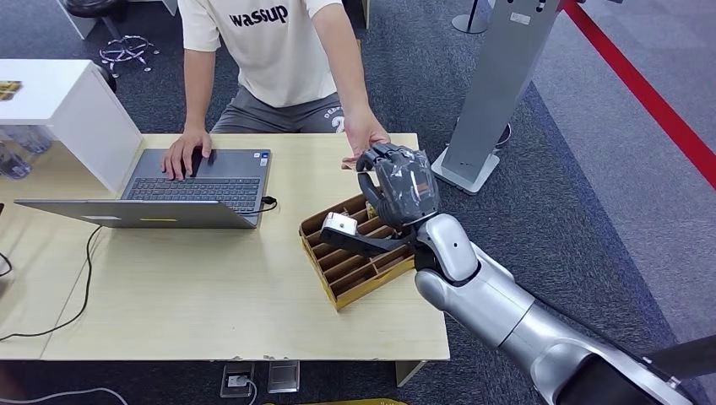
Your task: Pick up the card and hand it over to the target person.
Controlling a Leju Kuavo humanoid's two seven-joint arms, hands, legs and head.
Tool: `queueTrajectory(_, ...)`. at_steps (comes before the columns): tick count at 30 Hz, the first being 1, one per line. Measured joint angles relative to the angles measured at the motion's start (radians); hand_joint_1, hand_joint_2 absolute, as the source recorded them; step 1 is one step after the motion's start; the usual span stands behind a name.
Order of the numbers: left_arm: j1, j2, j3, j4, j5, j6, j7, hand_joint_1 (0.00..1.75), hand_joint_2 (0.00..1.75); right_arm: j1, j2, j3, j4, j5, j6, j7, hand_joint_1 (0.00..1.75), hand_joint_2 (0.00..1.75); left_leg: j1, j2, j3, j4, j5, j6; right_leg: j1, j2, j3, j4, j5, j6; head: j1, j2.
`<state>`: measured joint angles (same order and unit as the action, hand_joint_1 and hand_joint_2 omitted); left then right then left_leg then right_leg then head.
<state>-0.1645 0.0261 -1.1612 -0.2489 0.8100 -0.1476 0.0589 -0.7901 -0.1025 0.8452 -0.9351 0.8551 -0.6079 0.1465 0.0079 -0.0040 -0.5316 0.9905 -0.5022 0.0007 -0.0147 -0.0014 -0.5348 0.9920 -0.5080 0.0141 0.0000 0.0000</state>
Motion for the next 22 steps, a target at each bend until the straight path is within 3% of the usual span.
queueTrajectory(3, 0.005, -0.001, 0.004, 0.002, 0.003, 0.014, -0.009, 0.00, 0.00, 0.006, 0.003, -0.001, -0.008, -0.019, -0.010, -0.010, 0.00, 1.75, 0.000, 0.000, 0.000, 0.000, 0.000, 0.000, 0.000, 0.000, 0.000, 0.000, 0.000, 0.000, 0.000, 0.000)
queueTrajectory(6, 0.016, -0.002, 0.013, 0.001, 0.012, 0.036, -0.007, 0.00, 0.00, 0.034, -0.002, -0.031, -0.062, -0.146, 0.001, -0.052, 0.00, 1.75, 0.000, 0.000, 0.000, 0.000, 0.000, 0.000, 0.000, 0.000, 0.000, 0.000, 0.000, 0.000, 0.000, 0.000)
queueTrajectory(11, 0.031, 0.005, 0.017, -0.002, 0.017, 0.068, -0.020, 0.00, 0.00, 0.105, -0.045, -0.082, -0.197, -0.566, 0.174, -0.192, 0.00, 1.75, 0.000, -0.002, -0.001, 0.001, -0.001, 0.000, 0.000, -0.002, 0.000, 0.000, -0.001, 0.000, 0.000, 0.000)
queueTrajectory(17, 0.047, 0.006, 0.026, -0.006, 0.030, 0.111, -0.052, 0.00, 0.00, 0.230, -0.142, -0.156, -0.376, -1.051, 0.332, -0.270, 0.00, 1.75, 0.000, -0.006, -0.001, 0.001, 0.000, 0.000, 0.000, -0.006, 0.001, 0.000, -0.002, 0.001, 0.000, 0.000)
queueTrajectory(19, 0.050, 0.007, 0.021, -0.008, 0.031, 0.113, -0.056, 0.00, 0.00, 0.274, -0.176, -0.175, -0.425, -1.162, 0.351, -0.287, 0.00, 1.75, 0.000, -0.007, -0.001, 0.001, 0.000, 0.000, 0.000, -0.007, 0.001, 0.000, -0.002, 0.001, 0.000, 0.000)
queueTrajectory(22, 0.050, 0.007, 0.013, -0.009, 0.029, 0.113, -0.051, 0.00, 0.00, 0.320, -0.208, -0.186, -0.469, -1.213, 0.346, -0.306, 0.00, 1.75, 0.000, -0.008, -0.001, 0.001, 0.000, 0.001, 0.000, -0.008, 0.001, -0.001, -0.002, 0.001, 0.000, 0.000)
